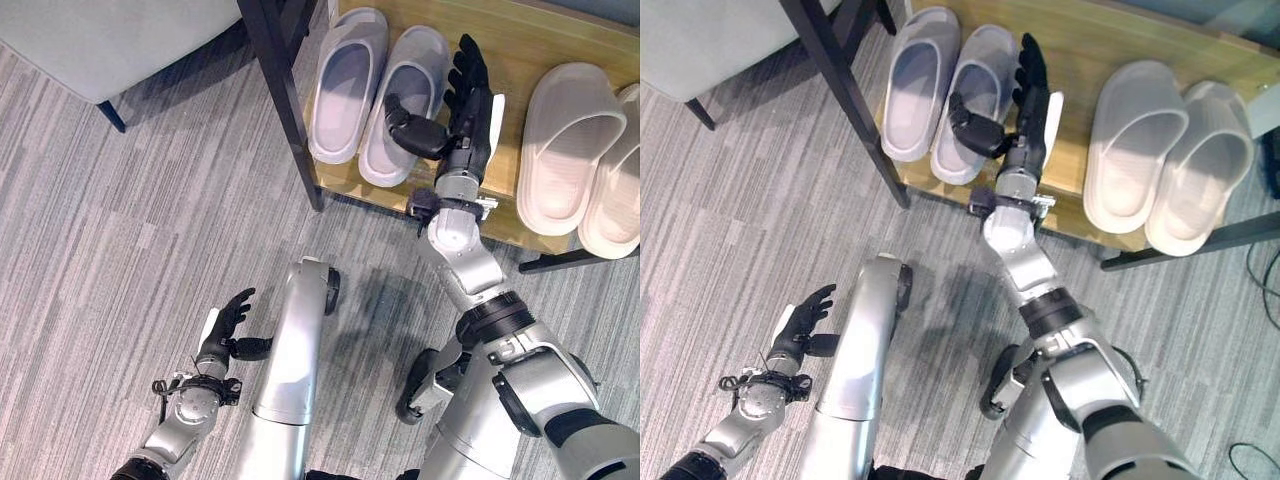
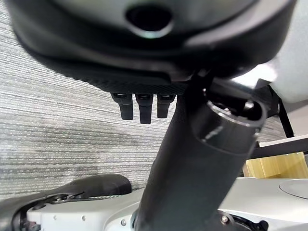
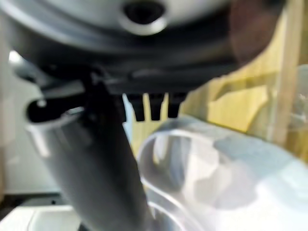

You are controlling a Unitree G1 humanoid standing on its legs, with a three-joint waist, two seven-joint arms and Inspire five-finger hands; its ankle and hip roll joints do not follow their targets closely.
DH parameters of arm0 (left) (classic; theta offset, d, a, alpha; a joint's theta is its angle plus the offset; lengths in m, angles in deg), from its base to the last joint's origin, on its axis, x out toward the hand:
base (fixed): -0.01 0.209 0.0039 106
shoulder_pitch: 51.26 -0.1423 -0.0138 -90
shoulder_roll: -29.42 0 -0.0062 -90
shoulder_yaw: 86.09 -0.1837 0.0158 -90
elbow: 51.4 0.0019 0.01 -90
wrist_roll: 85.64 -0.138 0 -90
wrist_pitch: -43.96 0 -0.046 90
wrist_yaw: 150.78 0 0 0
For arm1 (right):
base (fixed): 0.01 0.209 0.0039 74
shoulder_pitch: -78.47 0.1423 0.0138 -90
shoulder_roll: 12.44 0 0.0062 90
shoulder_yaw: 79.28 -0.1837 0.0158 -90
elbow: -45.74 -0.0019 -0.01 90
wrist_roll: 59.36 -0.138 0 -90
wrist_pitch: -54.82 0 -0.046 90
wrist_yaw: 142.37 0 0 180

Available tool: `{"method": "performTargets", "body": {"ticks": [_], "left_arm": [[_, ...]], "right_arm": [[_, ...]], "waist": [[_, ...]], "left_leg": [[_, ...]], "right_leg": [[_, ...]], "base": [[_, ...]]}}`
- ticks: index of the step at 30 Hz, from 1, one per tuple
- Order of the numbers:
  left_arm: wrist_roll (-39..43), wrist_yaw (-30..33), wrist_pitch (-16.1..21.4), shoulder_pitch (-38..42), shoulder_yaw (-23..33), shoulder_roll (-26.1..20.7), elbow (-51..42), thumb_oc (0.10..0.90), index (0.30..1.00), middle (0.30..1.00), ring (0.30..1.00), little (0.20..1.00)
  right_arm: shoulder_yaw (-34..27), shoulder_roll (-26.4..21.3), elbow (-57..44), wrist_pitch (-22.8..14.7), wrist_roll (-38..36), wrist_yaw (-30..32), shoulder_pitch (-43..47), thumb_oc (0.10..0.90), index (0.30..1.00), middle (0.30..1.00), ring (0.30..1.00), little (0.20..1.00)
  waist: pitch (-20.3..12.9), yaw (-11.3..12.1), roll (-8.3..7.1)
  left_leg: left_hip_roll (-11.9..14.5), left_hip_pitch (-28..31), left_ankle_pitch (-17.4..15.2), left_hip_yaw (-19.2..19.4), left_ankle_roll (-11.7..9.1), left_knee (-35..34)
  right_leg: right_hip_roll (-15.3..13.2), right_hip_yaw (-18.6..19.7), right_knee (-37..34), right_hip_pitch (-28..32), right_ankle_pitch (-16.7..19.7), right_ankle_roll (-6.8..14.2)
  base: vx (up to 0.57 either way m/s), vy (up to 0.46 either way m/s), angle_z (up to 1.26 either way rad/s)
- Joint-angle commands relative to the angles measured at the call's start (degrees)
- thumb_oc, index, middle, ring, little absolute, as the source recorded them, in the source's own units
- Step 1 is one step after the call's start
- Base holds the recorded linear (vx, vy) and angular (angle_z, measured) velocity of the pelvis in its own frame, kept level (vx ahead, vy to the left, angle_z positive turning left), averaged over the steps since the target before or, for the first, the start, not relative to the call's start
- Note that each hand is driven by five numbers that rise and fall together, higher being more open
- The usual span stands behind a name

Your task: Arrange the slippers neatly on the shoe rack.

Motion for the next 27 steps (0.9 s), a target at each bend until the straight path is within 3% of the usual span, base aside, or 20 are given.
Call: {"method": "performTargets", "body": {"ticks": [1,12,18,27], "left_arm": [[-2.68,2.86,2.34,3.29,-0.54,3.46,-4.13,0.8,0.9,0.9,0.9,0.9],[-2.32,3.02,2.69,1.8,0.85,3.92,-4.36,0.8,0.9,0.9,0.9,0.9],[-3.39,3.05,2.7,0.85,2.33,4.14,-4.79,0.8,0.9,0.9,0.9,0.9],[-3.35,2.15,2.01,-0.02,4.55,4.54,-5.09,0.8,0.9,0.9,0.9,0.9]], "right_arm": [[-0.34,-0.15,-7.76,-2.23,6.99,1.07,5.32,0.8,0.9,0.9,0.9,0.9],[-3.25,-2.15,-10.07,-0.43,14.66,4.1,3.11,0.8,0.9,0.9,0.9,0.9],[-5.95,-7.34,-14.88,1.51,22.87,6.08,1.55,0.8,0.9,0.9,0.9,0.9],[-6.19,-12.5,-24.65,-0.66,19.74,0.38,-3.38,0.8,0.9,0.9,0.9,0.9]], "waist": [[-2.07,0.37,-1.32],[-2.07,-0.15,-1.65],[-2.07,-0.9,-2.55],[-2.07,-2.43,-4.12]], "left_leg": [[-0.17,-1.32,-7.24,7.66,4.23,0.28],[-0.22,-1.32,-6.95,8.0,4.29,0.05],[0.05,-1.32,-6.9,8.29,4.31,0.39],[0.46,-1.32,-7.04,8.96,4.53,1.3]], "right_leg": [[-0.77,-5.43,5.0,-0.21,2.39,-7.51],[-0.5,-5.14,5.0,-0.43,2.26,-7.75],[-0.35,-4.77,5.16,-0.75,2.44,-7.49],[1.64,-2.95,5.73,-1.88,2.69,-7.47]], "base": [[0.0,0.0,0.0],[0.0,0.0,0.0],[0.0,0.0,0.0],[0.0,-0.006,-0.02]]}}
